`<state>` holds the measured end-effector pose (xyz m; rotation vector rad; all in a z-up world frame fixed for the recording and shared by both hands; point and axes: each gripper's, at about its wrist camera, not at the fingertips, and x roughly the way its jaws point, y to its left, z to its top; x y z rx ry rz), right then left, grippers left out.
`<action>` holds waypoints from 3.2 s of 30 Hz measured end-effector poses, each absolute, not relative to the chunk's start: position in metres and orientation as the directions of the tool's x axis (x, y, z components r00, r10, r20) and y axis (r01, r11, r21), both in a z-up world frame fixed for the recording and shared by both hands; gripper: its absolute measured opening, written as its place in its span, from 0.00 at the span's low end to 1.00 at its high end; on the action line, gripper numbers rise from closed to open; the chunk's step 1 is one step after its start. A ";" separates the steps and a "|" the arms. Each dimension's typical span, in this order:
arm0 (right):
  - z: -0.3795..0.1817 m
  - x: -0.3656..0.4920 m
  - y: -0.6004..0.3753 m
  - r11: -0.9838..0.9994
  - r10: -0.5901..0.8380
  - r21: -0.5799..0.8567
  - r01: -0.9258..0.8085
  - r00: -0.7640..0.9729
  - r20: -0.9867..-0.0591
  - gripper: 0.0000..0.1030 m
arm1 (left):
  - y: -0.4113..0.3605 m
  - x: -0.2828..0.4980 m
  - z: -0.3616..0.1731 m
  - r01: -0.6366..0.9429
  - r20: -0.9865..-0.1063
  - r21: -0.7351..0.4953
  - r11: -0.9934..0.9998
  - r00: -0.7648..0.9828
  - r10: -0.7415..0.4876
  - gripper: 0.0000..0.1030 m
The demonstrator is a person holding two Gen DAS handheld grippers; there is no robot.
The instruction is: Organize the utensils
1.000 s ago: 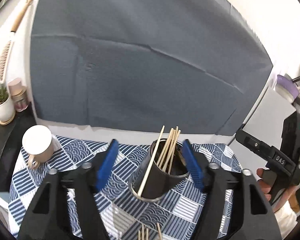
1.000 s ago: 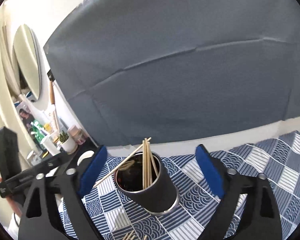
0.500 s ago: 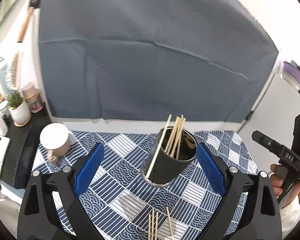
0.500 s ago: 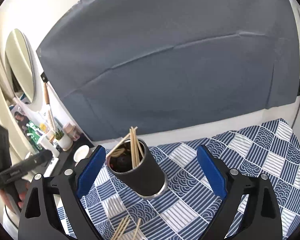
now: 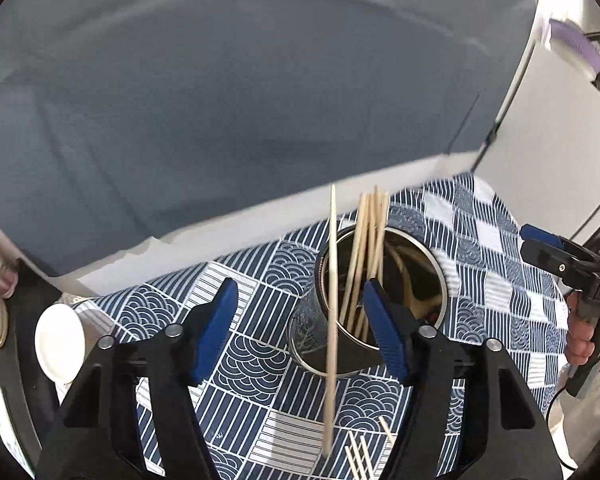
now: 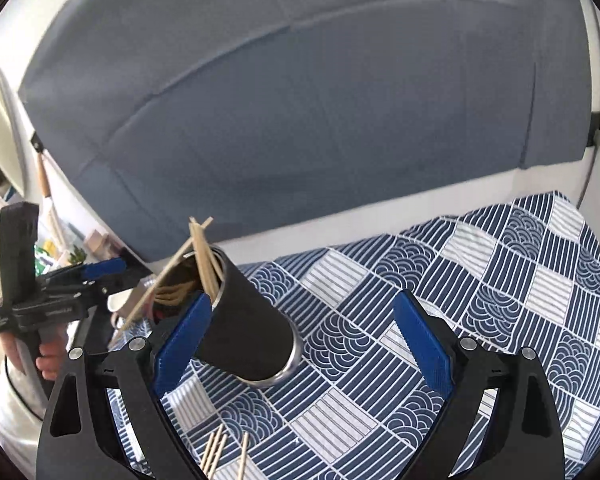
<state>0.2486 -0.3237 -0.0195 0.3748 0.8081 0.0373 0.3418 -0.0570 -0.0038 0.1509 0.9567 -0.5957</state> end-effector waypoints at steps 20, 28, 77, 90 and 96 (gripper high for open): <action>-0.054 0.263 -0.301 0.964 0.172 0.261 0.049 0.632 -0.756 0.12 | -0.089 0.364 -0.017 0.610 -0.858 -0.135 0.780 0.322 -0.401 0.11; -0.046 0.255 -0.305 0.966 0.172 0.256 0.042 0.635 -0.753 0.11 | -0.077 0.358 -0.009 0.558 -0.858 -0.159 0.814 0.330 -0.394 0.06; 0.029 0.190 -0.293 0.982 0.158 0.184 -0.042 0.712 -0.685 0.83 | -0.019 0.246 0.081 0.370 -0.665 -0.191 0.909 0.633 -0.397 0.90; 0.035 0.137 -0.241 0.996 0.078 0.019 -0.083 0.800 -0.595 0.92 | 0.039 0.135 0.049 0.194 -0.657 -0.210 0.958 0.698 -0.285 0.94; -0.013 0.131 -0.214 0.966 0.241 0.112 -0.234 0.651 -0.720 0.92 | 0.044 0.086 0.014 0.140 -0.691 -0.124 0.982 0.699 -0.186 0.94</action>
